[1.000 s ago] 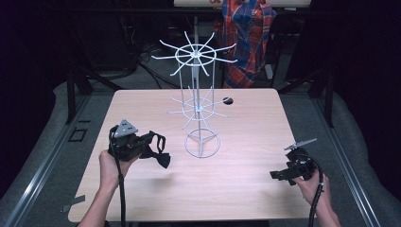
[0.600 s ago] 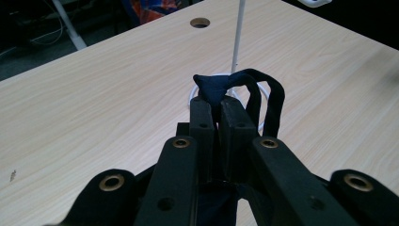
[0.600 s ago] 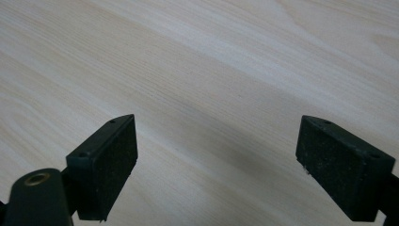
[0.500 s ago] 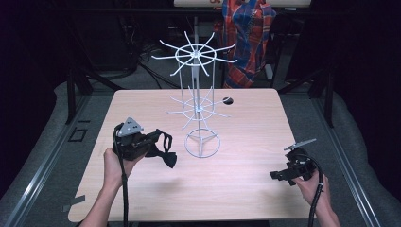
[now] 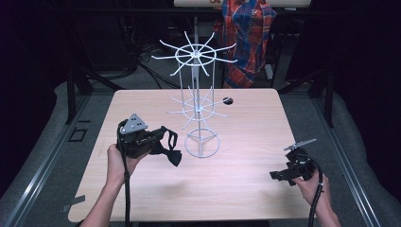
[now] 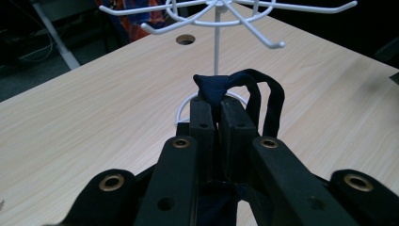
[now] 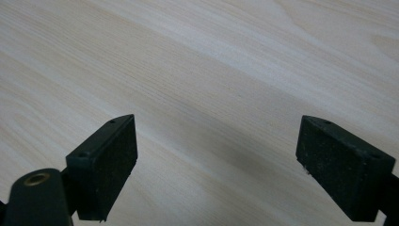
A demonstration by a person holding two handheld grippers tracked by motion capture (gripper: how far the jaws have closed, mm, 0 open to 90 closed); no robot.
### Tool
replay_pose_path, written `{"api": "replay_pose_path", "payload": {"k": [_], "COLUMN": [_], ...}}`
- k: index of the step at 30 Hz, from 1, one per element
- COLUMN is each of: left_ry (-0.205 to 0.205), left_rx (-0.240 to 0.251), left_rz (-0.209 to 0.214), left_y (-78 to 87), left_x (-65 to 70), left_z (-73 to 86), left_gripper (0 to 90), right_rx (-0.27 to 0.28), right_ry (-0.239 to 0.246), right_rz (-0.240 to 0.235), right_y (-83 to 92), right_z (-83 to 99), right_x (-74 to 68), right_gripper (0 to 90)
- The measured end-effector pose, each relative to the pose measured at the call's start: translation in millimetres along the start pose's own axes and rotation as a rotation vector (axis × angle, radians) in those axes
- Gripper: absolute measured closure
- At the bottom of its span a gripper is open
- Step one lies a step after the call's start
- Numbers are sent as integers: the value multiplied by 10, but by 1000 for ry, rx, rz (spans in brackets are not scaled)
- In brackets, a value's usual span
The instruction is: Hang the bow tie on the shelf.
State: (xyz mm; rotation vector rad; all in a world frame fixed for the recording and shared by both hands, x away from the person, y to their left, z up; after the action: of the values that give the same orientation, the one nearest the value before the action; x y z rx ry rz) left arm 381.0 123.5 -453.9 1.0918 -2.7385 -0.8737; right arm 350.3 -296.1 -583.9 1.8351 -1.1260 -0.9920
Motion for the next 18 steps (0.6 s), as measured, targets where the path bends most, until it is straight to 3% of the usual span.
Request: {"api": "replay_pose_path", "payload": {"k": [18], "left_ry": [-3], "left_rx": [35], "left_rz": [26], "left_y": [1], "left_x": [40], "left_z": [-171], "left_gripper": [849], "right_rx": [-6], "right_ry": [14], "right_rz": [-13], "right_y": [-45], "right_z": [-24], "right_x": [-17], "right_gripper": [129]}}
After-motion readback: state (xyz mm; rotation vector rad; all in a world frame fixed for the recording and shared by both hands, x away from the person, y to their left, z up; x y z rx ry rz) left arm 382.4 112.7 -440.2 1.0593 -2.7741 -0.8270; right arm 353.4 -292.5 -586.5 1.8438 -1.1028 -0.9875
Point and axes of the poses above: each handheld gripper's, and its own axes: y roughly backward along the jaws, z roughly out of its underside, x roughly to its right, the point moved 8 cm from there along -y, roughly forward along the jaws, and after that the axes turned 9 degrees about -y, right-handed, at the moved point
